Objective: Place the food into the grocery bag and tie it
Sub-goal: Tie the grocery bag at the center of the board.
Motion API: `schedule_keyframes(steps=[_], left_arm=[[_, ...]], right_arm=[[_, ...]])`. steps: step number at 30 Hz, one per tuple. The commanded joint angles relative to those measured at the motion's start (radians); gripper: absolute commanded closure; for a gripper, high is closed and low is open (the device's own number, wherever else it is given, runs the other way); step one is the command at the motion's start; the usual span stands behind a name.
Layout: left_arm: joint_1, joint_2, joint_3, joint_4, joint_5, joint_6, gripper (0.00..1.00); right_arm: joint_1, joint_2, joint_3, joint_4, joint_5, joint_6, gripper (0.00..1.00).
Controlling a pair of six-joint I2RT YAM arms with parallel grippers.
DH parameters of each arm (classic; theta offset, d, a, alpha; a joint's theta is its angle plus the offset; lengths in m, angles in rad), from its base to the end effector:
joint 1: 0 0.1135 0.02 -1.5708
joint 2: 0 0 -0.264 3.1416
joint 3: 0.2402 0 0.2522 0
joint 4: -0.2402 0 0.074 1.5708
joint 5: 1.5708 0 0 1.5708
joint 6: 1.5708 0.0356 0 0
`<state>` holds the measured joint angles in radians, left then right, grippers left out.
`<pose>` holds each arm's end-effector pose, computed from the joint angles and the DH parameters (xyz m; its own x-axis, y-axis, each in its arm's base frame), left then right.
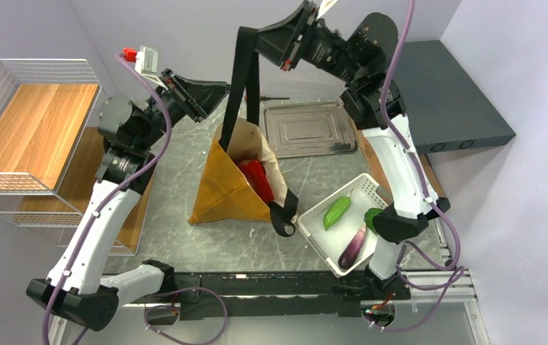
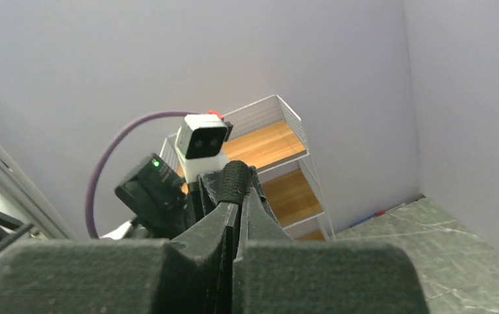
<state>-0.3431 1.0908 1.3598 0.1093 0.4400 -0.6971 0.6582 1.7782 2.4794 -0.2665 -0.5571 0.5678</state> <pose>0.1992 -0.0873 0.5098 -0.1680 -0.5568 -0.8135 0.7425 0.4714 -0.4760 0.2395 0.2090 0.6196 -0.2023 0.4205 -0.8844 -0.9367 0.1803 0.3000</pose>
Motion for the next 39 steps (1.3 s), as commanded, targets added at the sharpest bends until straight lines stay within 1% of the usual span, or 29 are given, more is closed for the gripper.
schedule_keyframes(steps=[1, 4, 6, 8, 10, 13, 16, 18, 22, 27, 35, 39], left_arm=[[0.019, 0.052, 0.089, 0.119, 0.239, -0.037, 0.74], [0.019, 0.09, 0.084, 0.207, 0.316, -0.111, 0.74], [0.018, 0.112, 0.079, 0.265, 0.364, -0.156, 0.73], [0.015, 0.136, 0.076, 0.269, 0.398, -0.169, 0.72], [0.01, 0.135, 0.049, 0.223, 0.375, -0.122, 0.73], [0.006, 0.13, 0.003, 0.231, 0.339, -0.092, 0.76], [-0.011, 0.151, 0.024, 0.199, 0.326, -0.064, 0.83], [-0.037, 0.166, 0.054, 0.167, 0.323, -0.025, 0.86], [-0.109, 0.199, 0.127, 0.071, 0.296, 0.096, 0.86], [-0.169, 0.234, 0.158, 0.041, 0.258, 0.139, 0.9], [-0.186, 0.287, 0.211, 0.058, 0.25, 0.135, 0.9], [-0.189, 0.307, 0.265, 0.036, 0.21, 0.167, 0.9]], right_arm=[[-0.136, -0.034, 0.128, 0.336, -0.093, 0.282, 1.0], [-0.209, -0.028, 0.122, 0.365, -0.134, 0.36, 1.0], [-0.231, -0.017, 0.135, 0.367, -0.152, 0.383, 1.0], [-0.24, -0.002, 0.139, 0.391, -0.161, 0.414, 1.0], [-0.241, 0.008, 0.139, 0.412, -0.166, 0.441, 1.0], [-0.24, 0.018, 0.132, 0.426, -0.174, 0.457, 1.0], [-0.239, 0.011, 0.108, 0.436, -0.173, 0.453, 1.0], [-0.238, 0.011, 0.096, 0.441, -0.17, 0.45, 1.0], [-0.231, 0.018, 0.09, 0.444, -0.171, 0.454, 1.0], [-0.21, 0.013, 0.064, 0.434, -0.172, 0.429, 1.0], [-0.184, -0.003, 0.03, 0.414, -0.166, 0.397, 1.0], [-0.157, -0.005, 0.029, 0.397, -0.159, 0.373, 1.0]])
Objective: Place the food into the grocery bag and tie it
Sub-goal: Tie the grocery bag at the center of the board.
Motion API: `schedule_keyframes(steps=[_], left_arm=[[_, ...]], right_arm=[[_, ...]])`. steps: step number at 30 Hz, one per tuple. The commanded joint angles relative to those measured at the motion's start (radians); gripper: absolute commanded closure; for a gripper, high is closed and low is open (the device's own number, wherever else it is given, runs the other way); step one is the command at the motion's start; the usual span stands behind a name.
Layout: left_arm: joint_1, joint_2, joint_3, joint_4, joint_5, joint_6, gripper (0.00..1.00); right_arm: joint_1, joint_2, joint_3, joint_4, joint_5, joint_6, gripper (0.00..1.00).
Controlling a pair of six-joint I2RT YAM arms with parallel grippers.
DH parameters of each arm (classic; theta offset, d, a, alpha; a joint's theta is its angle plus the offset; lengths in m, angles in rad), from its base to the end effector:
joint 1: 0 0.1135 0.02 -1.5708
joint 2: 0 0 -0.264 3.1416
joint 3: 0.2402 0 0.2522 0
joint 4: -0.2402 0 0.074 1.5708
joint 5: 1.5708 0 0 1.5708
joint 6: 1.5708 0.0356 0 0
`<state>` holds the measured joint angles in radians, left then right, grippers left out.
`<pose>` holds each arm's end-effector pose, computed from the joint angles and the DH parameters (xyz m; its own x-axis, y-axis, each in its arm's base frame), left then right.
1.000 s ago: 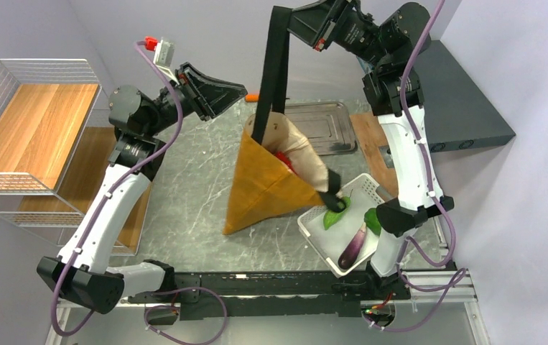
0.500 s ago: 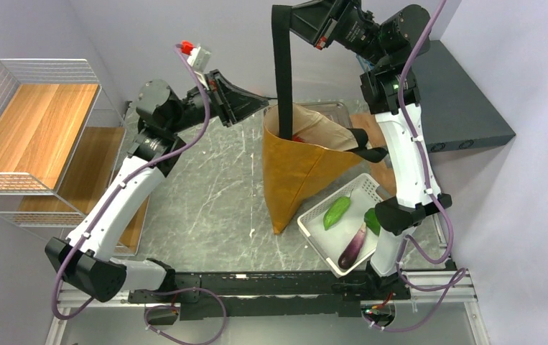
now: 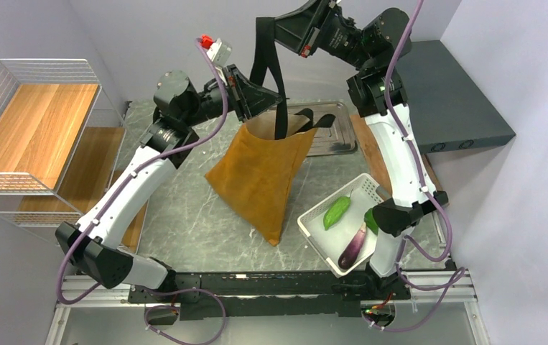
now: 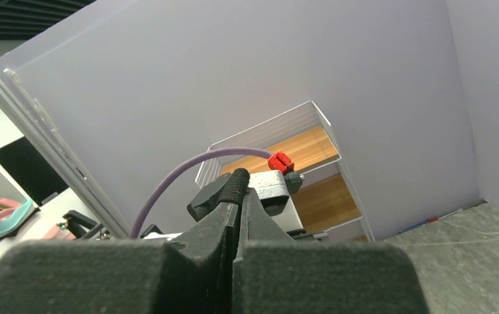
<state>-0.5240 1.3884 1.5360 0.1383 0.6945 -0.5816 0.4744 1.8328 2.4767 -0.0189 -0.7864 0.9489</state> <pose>0.2508 -0.1712 0.4971 -0.2992 -0.3146 -0.9008 0.8996 0.2217 -0.3762 0.2809 0.1726 0.6215 -0.3741 0.4533 -0.8090 -0.9085 -0.0039 0.4179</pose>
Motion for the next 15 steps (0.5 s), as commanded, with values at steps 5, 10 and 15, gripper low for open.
schedule_keyframes(steps=[5, 10, 15], left_arm=[[-0.01, 0.004, 0.166, -0.131, -0.1, 0.164, 0.92], [-0.01, -0.063, 0.195, -0.372, -0.24, 0.331, 0.91], [-0.009, -0.131, 0.094, -0.299, -0.365, 0.353, 0.88]], right_arm=[[0.035, -0.071, 0.03, 0.142, 0.077, -0.018, 1.0], [0.035, -0.081, 0.03, 0.128, 0.082, -0.032, 1.0], [0.035, -0.095, 0.012, 0.131, 0.076, -0.029, 1.0]])
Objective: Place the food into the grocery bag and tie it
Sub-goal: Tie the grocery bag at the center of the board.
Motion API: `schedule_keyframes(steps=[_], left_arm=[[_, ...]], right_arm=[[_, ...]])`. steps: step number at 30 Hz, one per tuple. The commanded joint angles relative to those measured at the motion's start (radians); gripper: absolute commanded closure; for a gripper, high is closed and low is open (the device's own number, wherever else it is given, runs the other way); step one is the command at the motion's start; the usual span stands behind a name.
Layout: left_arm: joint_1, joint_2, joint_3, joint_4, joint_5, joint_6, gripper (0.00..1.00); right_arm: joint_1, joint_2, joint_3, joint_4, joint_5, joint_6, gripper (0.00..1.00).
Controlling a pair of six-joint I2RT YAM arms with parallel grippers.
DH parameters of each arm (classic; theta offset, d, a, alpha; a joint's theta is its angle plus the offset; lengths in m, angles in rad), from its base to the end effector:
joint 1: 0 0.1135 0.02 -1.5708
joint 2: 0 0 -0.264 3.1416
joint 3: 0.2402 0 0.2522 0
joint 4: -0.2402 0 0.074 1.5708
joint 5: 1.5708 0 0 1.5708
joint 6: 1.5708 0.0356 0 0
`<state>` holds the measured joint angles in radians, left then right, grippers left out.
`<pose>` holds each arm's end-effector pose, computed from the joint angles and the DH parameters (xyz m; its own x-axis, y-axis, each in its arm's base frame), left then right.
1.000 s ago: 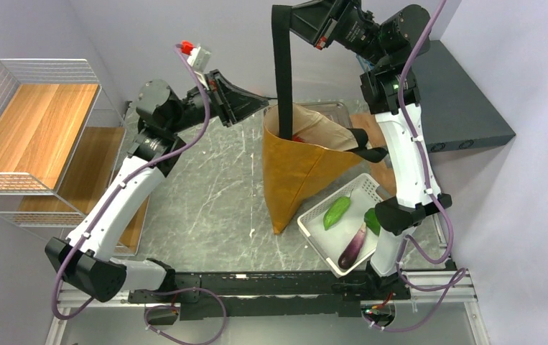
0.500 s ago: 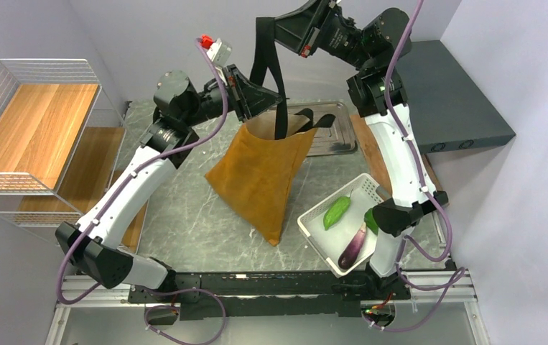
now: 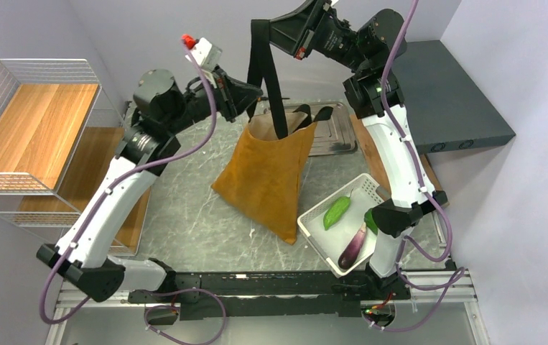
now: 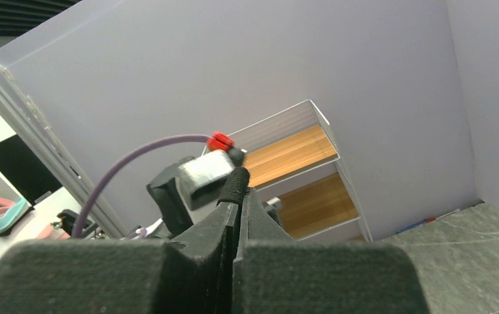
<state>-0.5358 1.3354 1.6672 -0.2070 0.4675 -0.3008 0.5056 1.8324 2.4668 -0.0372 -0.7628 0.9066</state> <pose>0.2286 -0.1544 0.5199 -0.1467 -0.2205 -0.9643 0.8342 0.4963 -0.2404 0.2790 0.1826 0.6181 -0.3660 0.4480 -0.8157 -0.9113 0.0048 0.4116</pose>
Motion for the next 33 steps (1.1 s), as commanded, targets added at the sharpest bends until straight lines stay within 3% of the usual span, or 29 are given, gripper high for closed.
schedule_keyframes(steps=[1, 8, 14, 22, 23, 26, 33], left_arm=[[0.001, -0.072, -0.039, 0.077, -0.125, 0.057, 0.88], [-0.135, 0.054, 0.142, 0.006, -0.13, 0.11, 0.9], [-0.26, 0.006, 0.07, -0.012, -0.321, 0.16, 0.93], [-0.312, -0.014, 0.016, 0.042, -0.355, 0.159, 0.89], [-0.313, -0.016, 0.014, 0.047, -0.38, 0.16, 0.85], [-0.313, -0.006, 0.047, 0.065, -0.455, 0.189, 0.55], [-0.31, 0.133, 0.326, 0.006, -0.503, 0.288, 0.26]], right_arm=[[0.005, -0.093, 0.022, 0.149, 0.051, 0.015, 1.0], [0.013, -0.098, 0.023, 0.14, 0.062, 0.006, 1.0], [0.016, -0.119, 0.01, 0.125, 0.088, -0.019, 1.0], [0.016, -0.124, 0.01, 0.128, 0.079, -0.013, 1.0], [0.016, -0.125, 0.011, 0.126, 0.079, -0.014, 1.0], [0.017, -0.139, 0.003, 0.119, 0.076, -0.018, 1.0], [0.018, -0.169, -0.019, 0.111, 0.077, -0.029, 1.0]])
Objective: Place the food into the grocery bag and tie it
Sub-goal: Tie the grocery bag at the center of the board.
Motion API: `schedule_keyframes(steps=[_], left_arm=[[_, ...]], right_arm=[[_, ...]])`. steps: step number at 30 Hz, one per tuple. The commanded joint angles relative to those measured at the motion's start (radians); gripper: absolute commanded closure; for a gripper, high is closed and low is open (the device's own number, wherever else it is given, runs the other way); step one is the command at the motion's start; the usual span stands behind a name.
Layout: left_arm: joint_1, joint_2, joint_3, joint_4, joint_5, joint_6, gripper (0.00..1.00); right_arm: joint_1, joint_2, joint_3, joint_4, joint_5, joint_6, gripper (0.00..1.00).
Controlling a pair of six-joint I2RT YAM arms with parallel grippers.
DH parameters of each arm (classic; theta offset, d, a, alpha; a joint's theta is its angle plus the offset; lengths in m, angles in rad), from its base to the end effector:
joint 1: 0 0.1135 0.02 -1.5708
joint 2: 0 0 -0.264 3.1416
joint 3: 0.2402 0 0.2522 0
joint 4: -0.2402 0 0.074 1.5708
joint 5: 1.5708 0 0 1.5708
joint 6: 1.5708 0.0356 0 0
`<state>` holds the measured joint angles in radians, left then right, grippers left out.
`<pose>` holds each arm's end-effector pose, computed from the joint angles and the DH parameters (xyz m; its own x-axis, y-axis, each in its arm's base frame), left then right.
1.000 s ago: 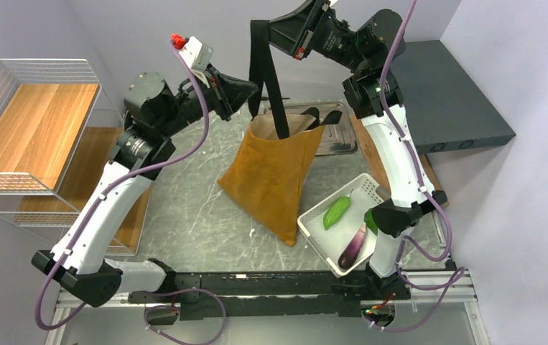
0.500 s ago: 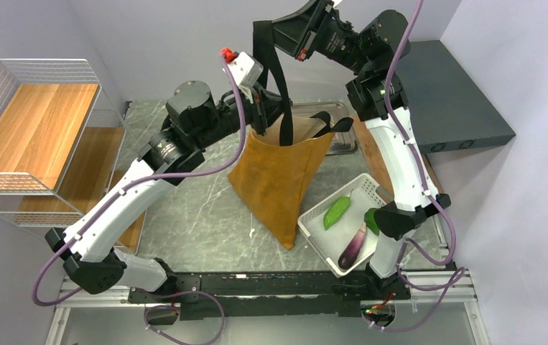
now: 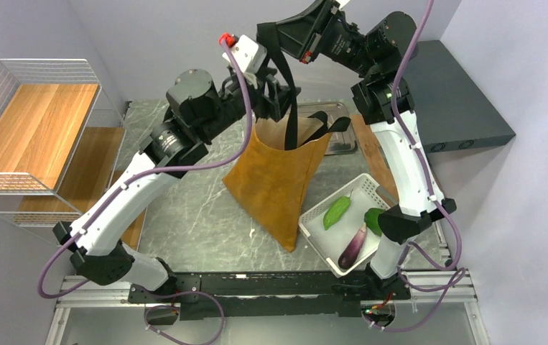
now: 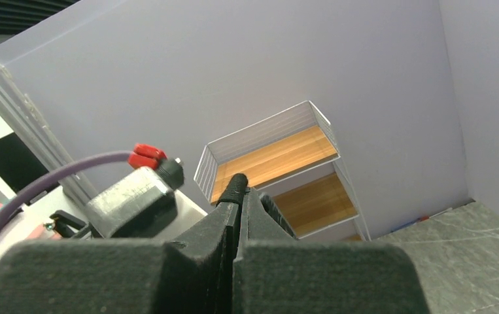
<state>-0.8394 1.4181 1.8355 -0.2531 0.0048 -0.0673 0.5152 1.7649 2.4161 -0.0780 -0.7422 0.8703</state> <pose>0.1919 -0.2141 0.5465 0.0587 -0.1661 -0.9844 0.7531 0.6547 -0.0656 0.2610 0.1755 0.6231 -0.3512 0.4486 -0.8218 -0.9134 0.0288 0.4060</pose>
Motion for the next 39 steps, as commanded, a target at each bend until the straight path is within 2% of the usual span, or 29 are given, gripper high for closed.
schedule_keyframes(steps=[1, 4, 9, 17, 18, 23, 26, 39], left_arm=[[-0.007, 0.066, 0.191, 0.05, -0.034, 0.086, 0.24], [-0.007, 0.082, 0.25, 0.077, -0.016, 0.078, 0.18], [-0.008, 0.064, 0.254, 0.158, -0.001, 0.024, 0.11], [-0.007, 0.038, 0.264, 0.291, 0.102, -0.062, 0.02], [-0.007, 0.035, 0.256, 0.306, 0.113, -0.073, 0.01], [-0.006, 0.008, 0.208, 0.378, 0.16, -0.12, 0.01], [-0.007, 0.01, 0.219, 0.381, 0.175, -0.124, 0.01], [-0.002, -0.014, 0.201, 0.427, 0.172, -0.155, 0.01]], right_arm=[[0.009, -0.103, 0.031, 0.15, 0.055, 0.007, 1.0], [0.009, -0.112, 0.029, 0.137, 0.053, -0.004, 1.0], [0.01, -0.134, 0.005, 0.127, 0.054, -0.025, 0.97], [0.011, -0.168, -0.058, 0.094, 0.058, -0.076, 0.85], [0.012, -0.173, -0.069, 0.093, 0.057, -0.078, 0.83], [0.028, -0.192, -0.099, 0.035, 0.056, -0.136, 0.56], [0.036, -0.2, -0.109, 0.01, 0.051, -0.166, 0.46], [0.039, -0.292, -0.193, -0.219, -0.016, -0.415, 0.27]])
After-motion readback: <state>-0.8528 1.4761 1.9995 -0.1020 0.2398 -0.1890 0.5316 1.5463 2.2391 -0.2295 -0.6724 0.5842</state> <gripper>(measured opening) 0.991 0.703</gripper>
